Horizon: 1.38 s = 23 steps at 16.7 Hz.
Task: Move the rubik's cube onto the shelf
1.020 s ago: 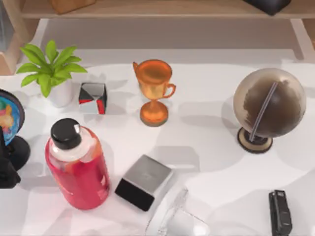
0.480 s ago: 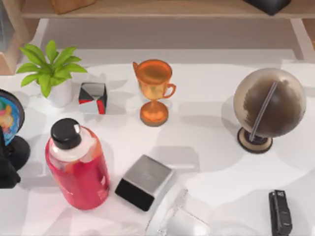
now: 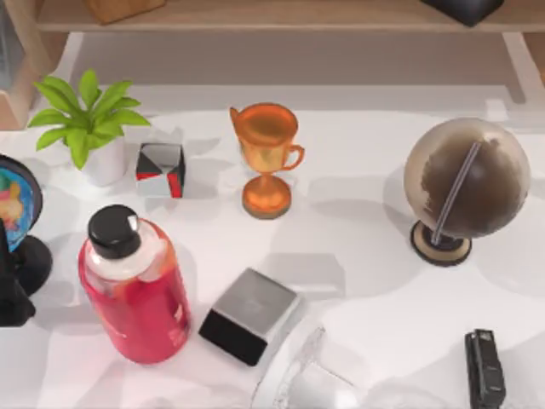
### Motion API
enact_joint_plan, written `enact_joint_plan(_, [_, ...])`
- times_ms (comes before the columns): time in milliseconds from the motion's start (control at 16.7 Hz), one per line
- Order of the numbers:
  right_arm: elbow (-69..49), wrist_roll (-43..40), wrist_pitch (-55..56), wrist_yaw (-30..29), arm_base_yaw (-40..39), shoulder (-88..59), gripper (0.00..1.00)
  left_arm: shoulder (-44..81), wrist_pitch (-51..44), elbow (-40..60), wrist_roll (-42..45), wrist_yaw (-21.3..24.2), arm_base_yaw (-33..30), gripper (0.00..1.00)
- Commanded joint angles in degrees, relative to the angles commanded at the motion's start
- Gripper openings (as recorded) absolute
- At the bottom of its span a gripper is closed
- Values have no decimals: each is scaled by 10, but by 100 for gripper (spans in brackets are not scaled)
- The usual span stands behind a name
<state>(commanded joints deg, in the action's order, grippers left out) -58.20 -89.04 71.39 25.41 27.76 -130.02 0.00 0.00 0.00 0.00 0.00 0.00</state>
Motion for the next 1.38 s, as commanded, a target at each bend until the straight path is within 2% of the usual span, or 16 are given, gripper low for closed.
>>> enact_joint_plan(180, [44, 0, 28, 12, 11, 20, 0, 0, 0, 0, 0, 0, 0, 100])
enact_joint_plan(540, [53, 1, 35, 14, 15, 25, 0, 0, 0, 0, 0, 0, 0, 100])
enact_joint_plan(900, [172, 1, 102, 57, 56, 71, 0, 0, 0, 0, 0, 0, 0, 100])
enact_joint_plan(1380, [203, 0, 127, 75, 74, 84, 0, 0, 0, 0, 0, 0, 0, 100])
